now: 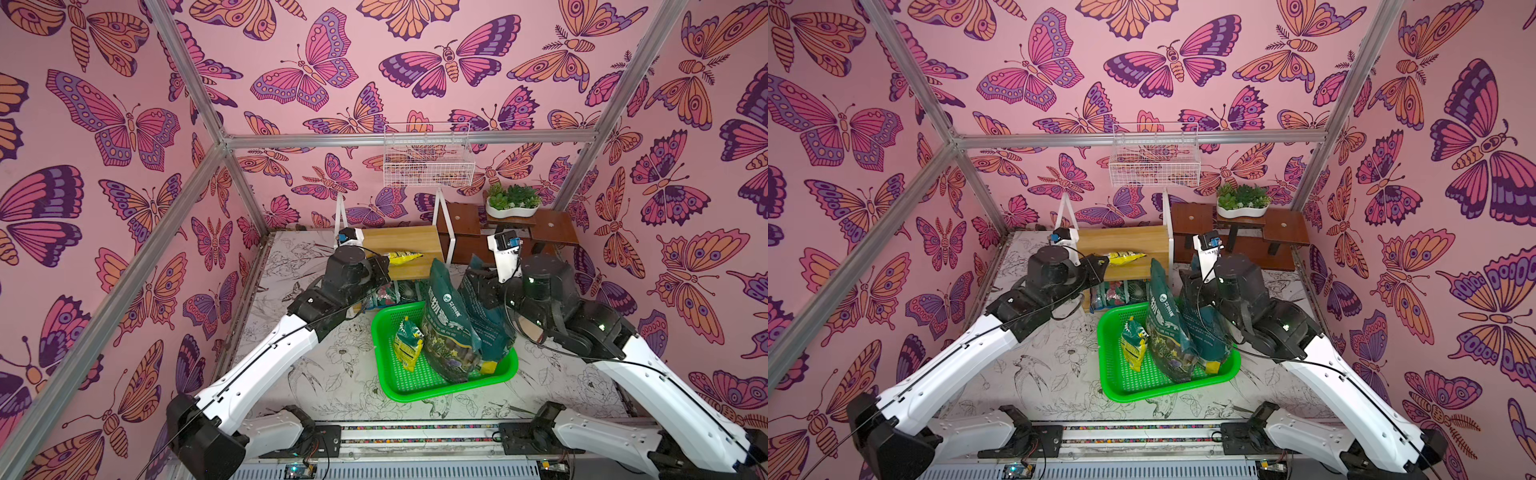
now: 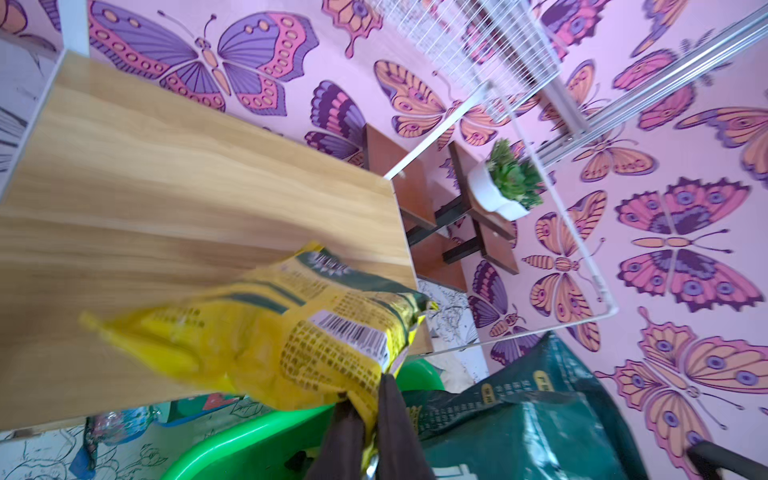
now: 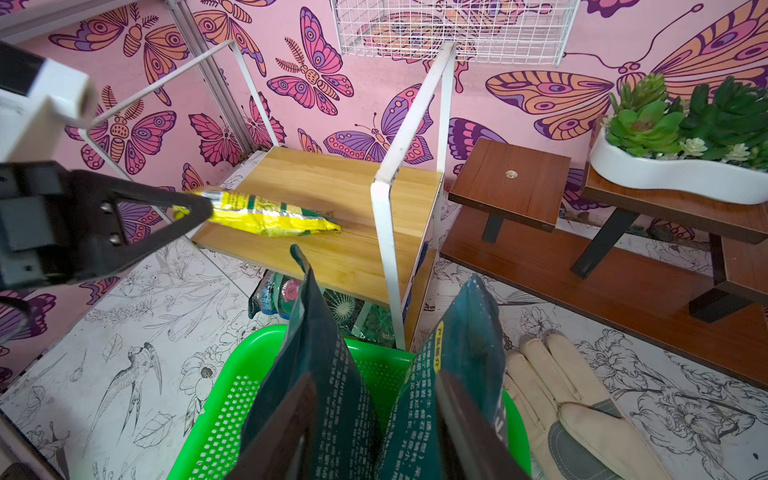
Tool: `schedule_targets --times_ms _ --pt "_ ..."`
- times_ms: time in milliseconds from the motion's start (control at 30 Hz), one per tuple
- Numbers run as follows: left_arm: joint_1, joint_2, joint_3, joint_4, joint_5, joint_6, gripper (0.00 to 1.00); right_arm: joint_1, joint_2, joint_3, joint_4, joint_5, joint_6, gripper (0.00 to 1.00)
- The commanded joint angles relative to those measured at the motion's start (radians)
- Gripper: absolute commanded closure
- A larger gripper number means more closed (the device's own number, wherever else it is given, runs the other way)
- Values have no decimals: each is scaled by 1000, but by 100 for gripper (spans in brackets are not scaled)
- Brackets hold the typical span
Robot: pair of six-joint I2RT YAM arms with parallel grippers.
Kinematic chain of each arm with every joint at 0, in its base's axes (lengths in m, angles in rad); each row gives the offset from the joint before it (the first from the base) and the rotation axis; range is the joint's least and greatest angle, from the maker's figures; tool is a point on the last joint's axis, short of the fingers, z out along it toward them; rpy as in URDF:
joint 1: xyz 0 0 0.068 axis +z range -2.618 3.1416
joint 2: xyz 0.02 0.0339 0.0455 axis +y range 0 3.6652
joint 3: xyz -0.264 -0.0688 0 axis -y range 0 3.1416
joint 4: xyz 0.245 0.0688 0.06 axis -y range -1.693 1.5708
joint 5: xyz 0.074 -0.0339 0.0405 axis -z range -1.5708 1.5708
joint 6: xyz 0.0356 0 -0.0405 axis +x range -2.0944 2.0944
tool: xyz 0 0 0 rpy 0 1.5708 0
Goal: Take down the fertilizer bag from the shelf
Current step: Pick up the fertilizer bag from the shelf, then place the fertilizer bag in the storage box.
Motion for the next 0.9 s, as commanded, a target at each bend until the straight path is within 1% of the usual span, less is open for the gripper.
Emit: schedule_targets --times_ms 0,233,367,533,633,767,867 --pt "6 -47 40 10 52 27 100 -6 -5 -8 20 15 -3 51" --pt "5 -151 67 -112 101 66 100 -7 -9 -8 22 27 -2 51" --pt "5 -229 84 -227 122 93 100 -6 -10 -5 17 26 1 51" --pt "4 -294 88 -355 211 177 100 -7 -7 -2 14 24 2 51" --pt "4 -297 87 -447 260 229 100 -7 -2 5 14 15 4 51" --pt "3 -256 86 -563 320 284 100 -7 -2 13 8 7 12 51" --pt "-8 -209 96 -645 320 331 100 -6 -7 14 2 7 15 51"
